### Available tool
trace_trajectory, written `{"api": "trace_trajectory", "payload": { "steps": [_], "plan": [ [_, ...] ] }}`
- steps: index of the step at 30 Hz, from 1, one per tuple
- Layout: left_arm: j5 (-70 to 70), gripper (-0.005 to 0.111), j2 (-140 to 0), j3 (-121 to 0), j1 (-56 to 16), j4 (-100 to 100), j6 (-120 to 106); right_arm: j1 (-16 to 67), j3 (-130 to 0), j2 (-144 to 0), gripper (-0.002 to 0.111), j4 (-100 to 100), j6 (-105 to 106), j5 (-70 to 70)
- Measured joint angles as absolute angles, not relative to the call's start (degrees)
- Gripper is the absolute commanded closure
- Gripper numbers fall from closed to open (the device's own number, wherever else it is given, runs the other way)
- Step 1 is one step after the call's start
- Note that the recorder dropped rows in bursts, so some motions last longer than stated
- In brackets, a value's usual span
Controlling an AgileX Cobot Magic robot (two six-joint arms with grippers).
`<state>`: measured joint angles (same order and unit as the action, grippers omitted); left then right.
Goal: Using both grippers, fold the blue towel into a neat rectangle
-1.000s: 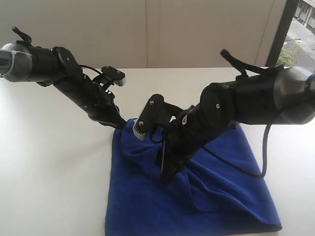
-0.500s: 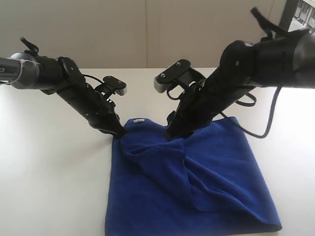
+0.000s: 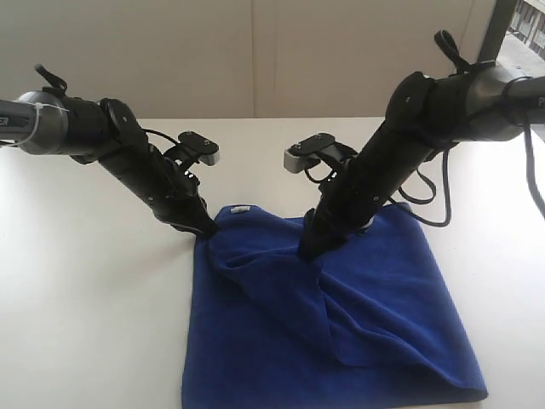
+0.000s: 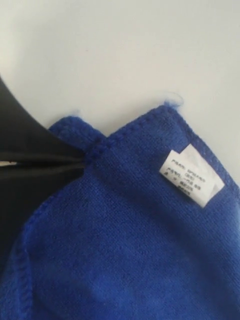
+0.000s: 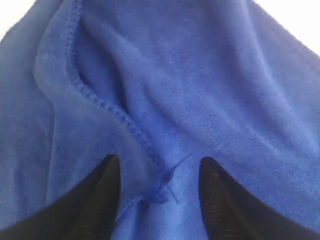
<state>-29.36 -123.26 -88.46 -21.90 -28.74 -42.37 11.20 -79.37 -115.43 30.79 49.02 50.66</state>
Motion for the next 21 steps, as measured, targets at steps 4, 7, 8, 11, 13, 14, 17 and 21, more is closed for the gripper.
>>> {"api": "trace_trajectory", "payload": {
  "steps": [4, 7, 8, 11, 13, 14, 17, 21],
  "plan": [
    [-29.4, 0.107, -123.3, -88.5, -21.9, -28.7, -42.4, 11.1, -79.4, -115.5, 0.062, 28.9, 51.2, 51.7],
    [-29.4, 0.107, -123.3, -88.5, -21.9, -28.7, -42.6, 11.1, -79.4, -115.5, 0.062, 28.4, 51.6, 51.8],
    [-29.4, 0.107, -123.3, -88.5, -21.9, -28.7, -42.7, 11.1, -79.4, -115.5, 0.062, 28.3, 51.7, 51.8],
    [-29.4, 0.107, -123.3, -88.5, -21.9, -28.7, -42.9, 11.1, -79.4, -115.5, 0.062, 28.1, 51.9, 51.8],
    [-29.4, 0.107, -123.3, -88.5, -21.9, -28.7, -43.0, 11.1, -79.4, -115.7, 0.062, 28.1, 51.9, 51.8],
    [-29.4, 0.107, -123.3, -88.5, -21.9, -28.7, -43.0, 11.1, -79.4, -116.0, 0.062, 28.1, 51.9, 51.7],
    [-29.4, 0.107, -123.3, -88.5, -21.9, -28.7, -43.1, 11.1, -79.4, -117.3, 0.063, 28.1, 51.9, 51.6],
    [-29.2, 0.107, -123.3, -88.5, -21.9, -28.7, -43.1, 11.1, -79.4, -118.6, 0.073, 29.2, 51.9, 51.9]
  ]
}}
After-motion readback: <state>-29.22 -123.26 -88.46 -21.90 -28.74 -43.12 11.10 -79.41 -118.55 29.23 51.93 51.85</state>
